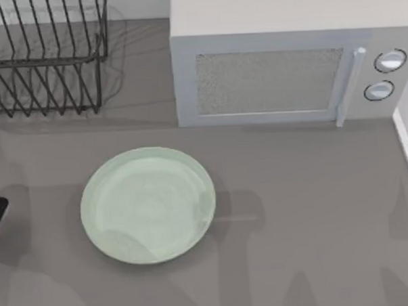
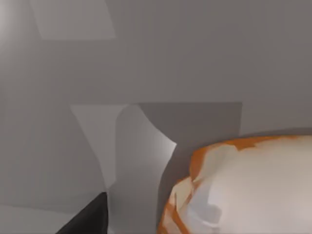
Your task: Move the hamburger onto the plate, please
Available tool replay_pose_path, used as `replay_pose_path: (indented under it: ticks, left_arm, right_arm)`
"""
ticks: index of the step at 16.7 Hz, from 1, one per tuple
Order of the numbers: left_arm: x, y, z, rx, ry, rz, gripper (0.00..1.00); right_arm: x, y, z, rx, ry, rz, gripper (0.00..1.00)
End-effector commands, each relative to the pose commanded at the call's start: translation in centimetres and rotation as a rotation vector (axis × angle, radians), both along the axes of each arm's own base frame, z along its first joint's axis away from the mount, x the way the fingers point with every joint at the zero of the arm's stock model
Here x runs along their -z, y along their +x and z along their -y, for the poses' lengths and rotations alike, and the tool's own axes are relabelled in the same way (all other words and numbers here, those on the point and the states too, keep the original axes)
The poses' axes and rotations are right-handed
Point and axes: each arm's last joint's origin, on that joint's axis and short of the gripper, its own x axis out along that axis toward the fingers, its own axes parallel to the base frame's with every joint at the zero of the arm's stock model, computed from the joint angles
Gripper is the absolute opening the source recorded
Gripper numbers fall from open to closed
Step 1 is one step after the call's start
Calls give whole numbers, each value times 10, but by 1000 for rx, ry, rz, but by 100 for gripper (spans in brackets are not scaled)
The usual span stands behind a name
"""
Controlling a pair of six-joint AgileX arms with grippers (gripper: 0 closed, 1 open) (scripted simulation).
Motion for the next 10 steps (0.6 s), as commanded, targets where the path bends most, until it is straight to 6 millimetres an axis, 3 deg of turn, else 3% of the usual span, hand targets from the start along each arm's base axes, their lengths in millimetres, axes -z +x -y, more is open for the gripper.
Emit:
replay_pose_path:
  ticks: [1,10]
  left_arm:
    - [0,0,0,0,0,0,100]
    - [0,0,0,0,0,0,32]
  right_arm:
    - [0,0,0,0,0,0,100]
    - [0,0,0,0,0,0,100]
